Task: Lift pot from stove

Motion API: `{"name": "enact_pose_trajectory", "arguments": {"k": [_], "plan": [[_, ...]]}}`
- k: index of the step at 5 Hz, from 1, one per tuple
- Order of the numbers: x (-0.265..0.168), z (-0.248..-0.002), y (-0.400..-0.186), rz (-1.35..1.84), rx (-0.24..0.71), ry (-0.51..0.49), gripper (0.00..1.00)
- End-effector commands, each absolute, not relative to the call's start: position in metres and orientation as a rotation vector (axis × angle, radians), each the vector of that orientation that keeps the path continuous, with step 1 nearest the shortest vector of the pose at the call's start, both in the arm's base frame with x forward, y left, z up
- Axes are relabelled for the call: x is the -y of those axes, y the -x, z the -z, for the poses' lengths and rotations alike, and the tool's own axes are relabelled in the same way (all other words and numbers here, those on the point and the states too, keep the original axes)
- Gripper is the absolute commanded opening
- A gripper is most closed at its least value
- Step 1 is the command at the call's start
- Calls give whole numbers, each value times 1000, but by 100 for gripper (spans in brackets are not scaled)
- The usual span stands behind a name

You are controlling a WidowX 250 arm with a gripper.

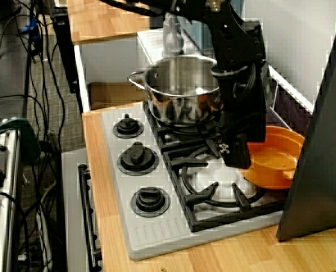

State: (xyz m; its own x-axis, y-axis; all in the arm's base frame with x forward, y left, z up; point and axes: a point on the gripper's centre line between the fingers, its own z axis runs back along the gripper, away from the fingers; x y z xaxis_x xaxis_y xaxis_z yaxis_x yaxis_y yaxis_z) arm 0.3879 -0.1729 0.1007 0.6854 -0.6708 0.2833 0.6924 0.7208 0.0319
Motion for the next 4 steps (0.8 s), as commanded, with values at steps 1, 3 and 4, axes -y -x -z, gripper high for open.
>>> {"name": "enact_pose_trajectory", "arguments": {"k": [1, 3, 4], "plan": [[176, -107, -393, 740, 334, 65, 100], [174, -94, -393, 729, 311, 37, 36], [173, -91, -393, 722, 307, 17, 0]]}}
